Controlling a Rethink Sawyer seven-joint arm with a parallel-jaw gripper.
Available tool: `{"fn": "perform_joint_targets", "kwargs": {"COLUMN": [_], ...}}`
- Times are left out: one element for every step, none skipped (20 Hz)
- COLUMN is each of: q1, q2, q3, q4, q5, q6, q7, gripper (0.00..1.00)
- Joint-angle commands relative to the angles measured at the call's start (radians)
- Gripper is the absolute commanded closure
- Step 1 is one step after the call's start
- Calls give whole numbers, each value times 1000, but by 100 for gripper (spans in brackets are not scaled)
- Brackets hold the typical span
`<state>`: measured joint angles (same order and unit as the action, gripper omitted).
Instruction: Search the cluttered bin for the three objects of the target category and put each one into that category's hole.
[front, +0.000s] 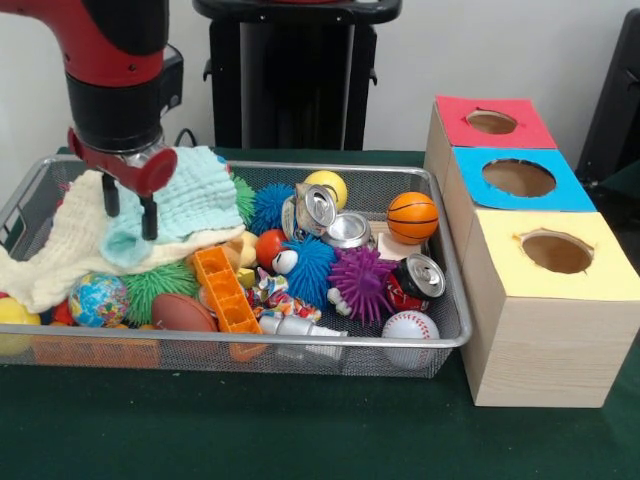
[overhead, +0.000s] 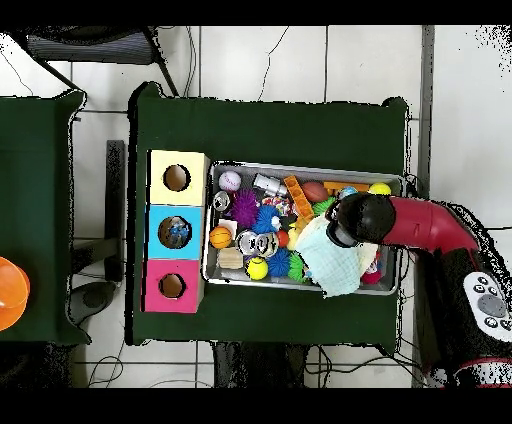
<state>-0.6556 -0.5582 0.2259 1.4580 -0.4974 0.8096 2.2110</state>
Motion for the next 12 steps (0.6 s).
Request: {"fn": "perform_joint_targets", "kwargs": {"q1": [-7, -11, -12, -17, -26, -35, -45, -54, -63, -72, -80, -86], "q2": [-26, -7, 33, 65, 93, 117, 137, 156, 174, 185, 190, 192], "q3": [3, 5, 8, 13, 21, 26, 29, 35, 41, 46, 47, 49], "q4": [-46, -31, -28, -23, -19, -19, -12, -15, -18, -11, 9, 22], "q5": [-87, -93, -101, -106, -108, -105, -103, -101, -99, -94, -94, -92], "q6": [142, 120, 101, 74, 42, 34, 17, 11, 4, -4, -30, -50], "q7": [-274, -252, -230, -210, -198, -192, -185, -189, -193, -196, -186, -176], "gripper": [0, 0, 0, 0, 0, 0, 0, 0, 0, 0, 0, 0]}}
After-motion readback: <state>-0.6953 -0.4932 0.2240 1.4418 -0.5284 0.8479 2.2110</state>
